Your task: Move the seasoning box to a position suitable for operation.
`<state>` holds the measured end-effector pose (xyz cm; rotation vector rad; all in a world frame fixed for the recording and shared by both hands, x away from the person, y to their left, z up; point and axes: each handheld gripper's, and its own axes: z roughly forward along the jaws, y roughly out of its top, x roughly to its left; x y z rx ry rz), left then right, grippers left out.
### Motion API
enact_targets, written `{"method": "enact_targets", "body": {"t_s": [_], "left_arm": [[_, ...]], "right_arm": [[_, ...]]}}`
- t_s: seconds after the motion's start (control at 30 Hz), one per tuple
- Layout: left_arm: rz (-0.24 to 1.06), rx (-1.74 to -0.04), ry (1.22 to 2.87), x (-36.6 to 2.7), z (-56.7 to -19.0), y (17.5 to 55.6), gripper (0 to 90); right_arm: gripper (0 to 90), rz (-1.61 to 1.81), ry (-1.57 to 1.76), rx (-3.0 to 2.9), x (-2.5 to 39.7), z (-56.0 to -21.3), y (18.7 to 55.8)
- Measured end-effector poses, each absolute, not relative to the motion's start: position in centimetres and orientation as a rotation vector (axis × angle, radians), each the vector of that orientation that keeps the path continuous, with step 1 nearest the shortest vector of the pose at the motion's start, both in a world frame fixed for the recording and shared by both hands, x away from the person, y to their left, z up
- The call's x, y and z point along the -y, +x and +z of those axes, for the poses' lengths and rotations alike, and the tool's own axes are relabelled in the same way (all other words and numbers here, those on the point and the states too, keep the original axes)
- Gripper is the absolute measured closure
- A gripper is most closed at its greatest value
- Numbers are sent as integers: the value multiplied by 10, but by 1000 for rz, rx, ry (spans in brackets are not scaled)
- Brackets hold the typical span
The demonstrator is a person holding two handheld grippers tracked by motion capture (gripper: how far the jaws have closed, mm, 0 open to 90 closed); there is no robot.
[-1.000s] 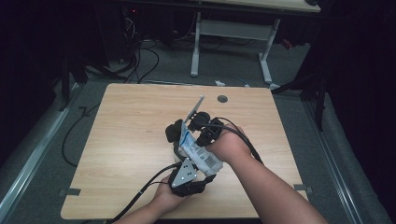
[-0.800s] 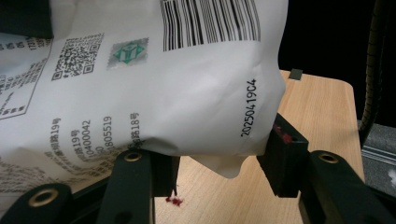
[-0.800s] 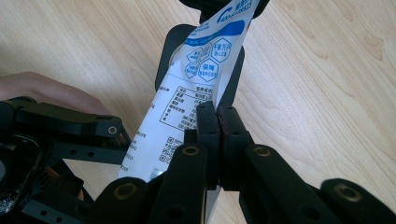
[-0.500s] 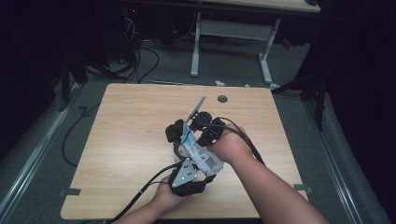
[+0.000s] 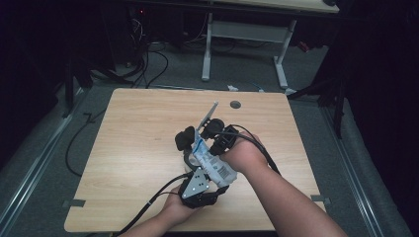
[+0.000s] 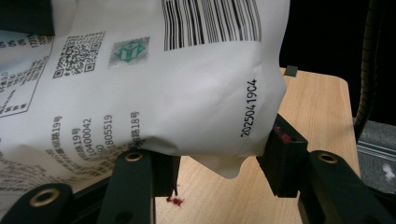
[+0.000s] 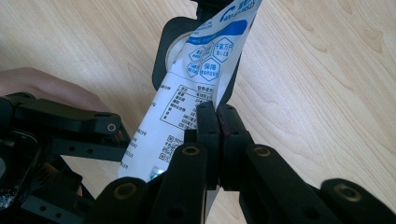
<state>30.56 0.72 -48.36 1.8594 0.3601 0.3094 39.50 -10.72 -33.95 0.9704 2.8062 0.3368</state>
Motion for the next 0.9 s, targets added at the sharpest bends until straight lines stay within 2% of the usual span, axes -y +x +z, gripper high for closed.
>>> {"method": "enact_targets", "body": {"t_s": [0.9], "left_arm": [[311,-360,1855,-7,-480,307,543]], "right_arm": [[894,345,987,-2798,110,-341,397]]}}
